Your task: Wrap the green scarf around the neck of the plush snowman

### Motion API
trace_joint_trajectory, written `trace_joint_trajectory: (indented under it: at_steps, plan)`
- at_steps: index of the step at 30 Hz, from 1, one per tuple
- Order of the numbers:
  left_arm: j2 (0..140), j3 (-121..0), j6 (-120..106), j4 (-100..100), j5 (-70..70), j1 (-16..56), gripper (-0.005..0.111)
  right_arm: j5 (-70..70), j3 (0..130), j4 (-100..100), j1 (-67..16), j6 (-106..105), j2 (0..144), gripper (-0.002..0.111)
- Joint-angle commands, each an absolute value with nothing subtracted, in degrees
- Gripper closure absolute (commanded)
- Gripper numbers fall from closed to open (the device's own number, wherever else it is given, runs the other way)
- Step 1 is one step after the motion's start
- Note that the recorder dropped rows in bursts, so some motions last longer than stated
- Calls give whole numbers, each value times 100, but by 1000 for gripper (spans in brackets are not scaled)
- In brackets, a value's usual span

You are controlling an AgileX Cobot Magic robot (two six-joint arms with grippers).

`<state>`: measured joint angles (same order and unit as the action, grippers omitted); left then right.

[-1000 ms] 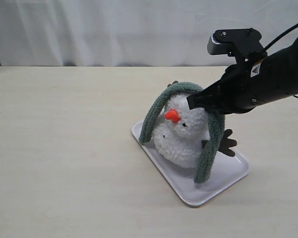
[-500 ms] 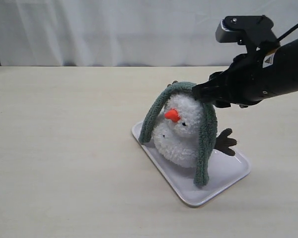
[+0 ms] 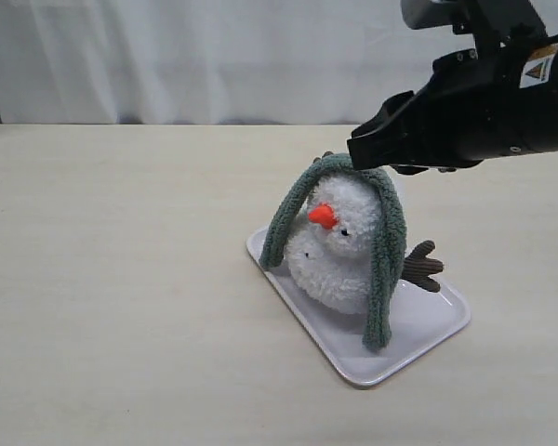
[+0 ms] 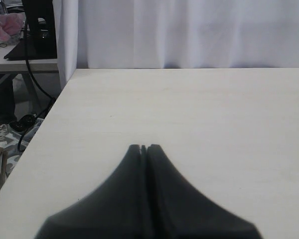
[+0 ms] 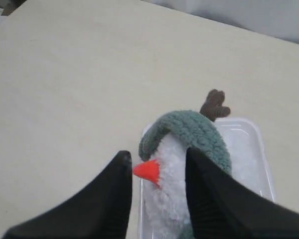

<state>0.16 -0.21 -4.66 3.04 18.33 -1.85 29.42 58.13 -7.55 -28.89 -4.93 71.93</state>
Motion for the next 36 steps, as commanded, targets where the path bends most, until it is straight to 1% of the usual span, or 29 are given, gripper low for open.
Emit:
trace_joint_trajectory:
  at_steps: [1, 5, 8, 16, 24, 29, 36]
  plan:
    - [0, 0, -423, 306, 1742, -194, 107, 3612, 6226, 325, -3186, 208, 7316, 80]
    - [0, 0, -423, 306, 1742, -194, 107, 4909, 6567, 1850, -3284, 1193, 7687, 80]
    - [0, 0, -423, 306, 1742, -194, 107, 5381, 6743, 2027, -3273, 1296, 7972, 80]
    - [0, 0, -423, 306, 1742, -194, 107, 4402, 6794, 1422, -3284, 1142, 8132, 80]
    - [0, 0, -423, 306, 1742, -194, 107, 4285, 6794, 1509, -3284, 1130, 8722, 80]
    - [0, 0, -423, 306, 1742, -194, 107, 4003, 6794, 1898, -3284, 1409, 8766, 80]
    - [0, 0, -423, 306, 1742, -194, 107, 4055, 6794, 2421, -3273, 1849, 8766, 80]
